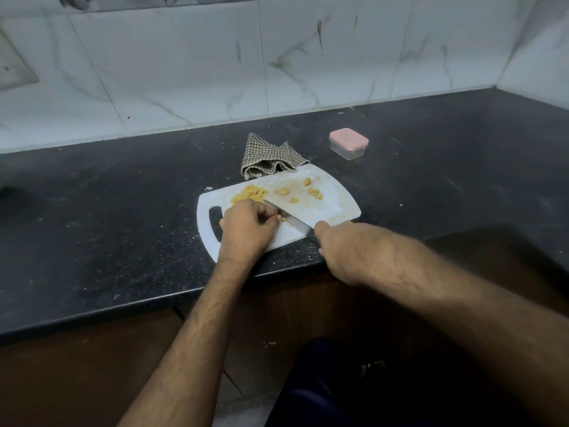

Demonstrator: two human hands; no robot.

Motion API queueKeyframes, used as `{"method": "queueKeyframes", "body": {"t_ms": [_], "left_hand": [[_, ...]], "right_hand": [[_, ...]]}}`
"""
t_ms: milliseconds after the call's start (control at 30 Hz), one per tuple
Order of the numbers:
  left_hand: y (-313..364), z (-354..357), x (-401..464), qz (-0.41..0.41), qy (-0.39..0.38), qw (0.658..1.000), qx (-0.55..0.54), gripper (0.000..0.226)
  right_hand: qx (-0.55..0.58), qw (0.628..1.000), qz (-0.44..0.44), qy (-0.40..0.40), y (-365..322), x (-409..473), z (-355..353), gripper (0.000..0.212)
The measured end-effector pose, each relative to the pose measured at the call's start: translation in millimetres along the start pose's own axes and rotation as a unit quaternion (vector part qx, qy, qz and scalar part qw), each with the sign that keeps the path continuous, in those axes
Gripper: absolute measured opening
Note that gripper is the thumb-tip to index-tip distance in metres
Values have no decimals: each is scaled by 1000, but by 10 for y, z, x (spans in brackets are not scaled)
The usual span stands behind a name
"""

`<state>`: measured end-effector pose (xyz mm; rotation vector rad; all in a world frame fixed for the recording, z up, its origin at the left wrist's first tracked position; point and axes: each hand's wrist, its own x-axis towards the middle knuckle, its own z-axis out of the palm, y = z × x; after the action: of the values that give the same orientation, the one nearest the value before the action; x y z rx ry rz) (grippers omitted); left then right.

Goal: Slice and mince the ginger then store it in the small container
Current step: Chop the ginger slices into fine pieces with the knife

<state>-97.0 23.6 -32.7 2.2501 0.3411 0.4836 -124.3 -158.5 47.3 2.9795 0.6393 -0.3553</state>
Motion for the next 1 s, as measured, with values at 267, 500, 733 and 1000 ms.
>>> {"method": "queueKeyframes", "body": {"t_ms": [267,500,733,1000], "left_hand": [[-23,4,-8,-5,-1,1000,-4,29],[19,-9,-13,-14,-1,1000,-24,13],[42,-22,-18,-21,-7,1000,-8,33],[58,-20,-14,-14,-9,1000,0,27]], "right_hand": [[83,996,2,-31,72,-32,24,6],[67,998,1,-16,56,-114,-19,13],[31,999,4,-15,23,-65,-15,23],[8,999,-1,-50,17,-2,-120,29]]}}
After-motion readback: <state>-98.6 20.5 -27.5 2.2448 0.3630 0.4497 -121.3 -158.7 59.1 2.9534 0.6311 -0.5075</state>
